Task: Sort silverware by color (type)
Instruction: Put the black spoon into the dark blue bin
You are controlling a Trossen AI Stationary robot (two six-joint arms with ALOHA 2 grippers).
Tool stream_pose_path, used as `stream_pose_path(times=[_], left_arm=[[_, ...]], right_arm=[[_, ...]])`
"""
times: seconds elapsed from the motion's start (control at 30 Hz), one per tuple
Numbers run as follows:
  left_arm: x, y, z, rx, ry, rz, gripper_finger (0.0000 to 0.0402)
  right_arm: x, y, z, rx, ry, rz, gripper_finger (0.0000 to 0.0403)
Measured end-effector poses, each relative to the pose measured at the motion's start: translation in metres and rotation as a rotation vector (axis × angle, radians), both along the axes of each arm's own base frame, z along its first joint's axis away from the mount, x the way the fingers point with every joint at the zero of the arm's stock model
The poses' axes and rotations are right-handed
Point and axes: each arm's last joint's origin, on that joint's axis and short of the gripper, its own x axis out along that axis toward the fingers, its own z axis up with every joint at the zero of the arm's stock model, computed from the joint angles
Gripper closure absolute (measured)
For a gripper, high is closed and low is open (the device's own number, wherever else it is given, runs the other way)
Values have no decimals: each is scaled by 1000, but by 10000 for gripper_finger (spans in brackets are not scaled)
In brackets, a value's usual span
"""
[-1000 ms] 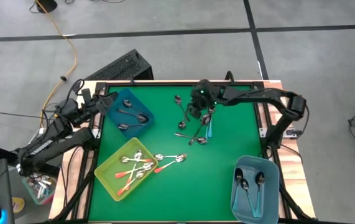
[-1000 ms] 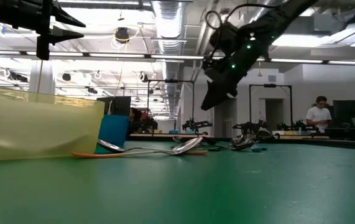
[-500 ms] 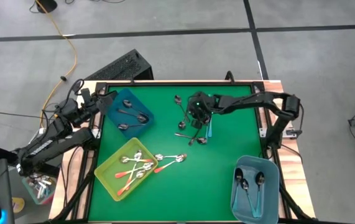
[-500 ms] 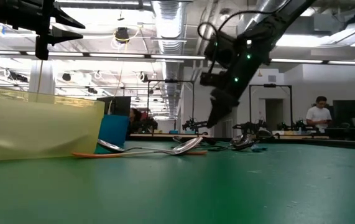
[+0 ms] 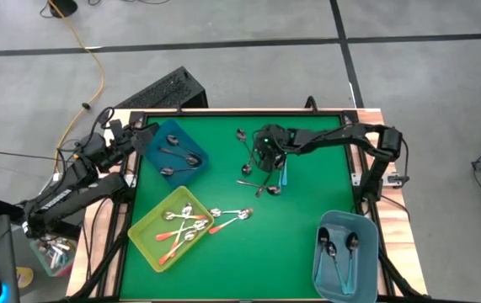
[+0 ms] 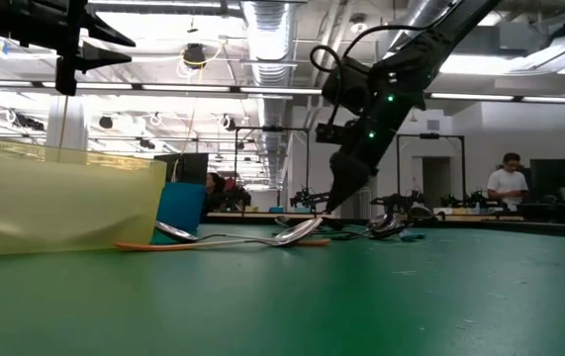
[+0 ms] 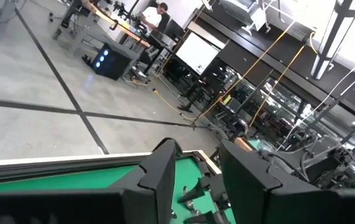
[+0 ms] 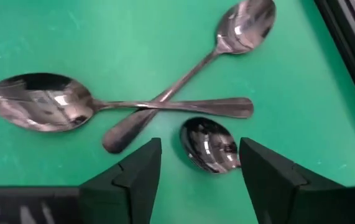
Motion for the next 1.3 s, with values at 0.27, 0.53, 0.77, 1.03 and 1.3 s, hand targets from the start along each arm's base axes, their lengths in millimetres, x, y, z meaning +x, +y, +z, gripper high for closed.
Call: stream_pose_path(times=[0.27, 0.53, 0.77, 1.03, 1.3], left_arm=[[0, 0, 0, 0, 0, 10, 292], [0, 0, -2, -16, 13, 15, 292], [0, 0, -2, -17, 12, 15, 292], [0, 0, -2, -21, 12, 11, 292], [0, 0, -4, -37, 30, 8, 292]], right_arm=[[6, 2, -27, -79, 98, -58, 190], [5, -4, -27, -205, 134, -151, 191], [6, -8, -27, -183, 107, -144, 208], [13, -2, -39, -115, 98, -71, 273], [13, 12, -36, -95, 117, -37, 393]])
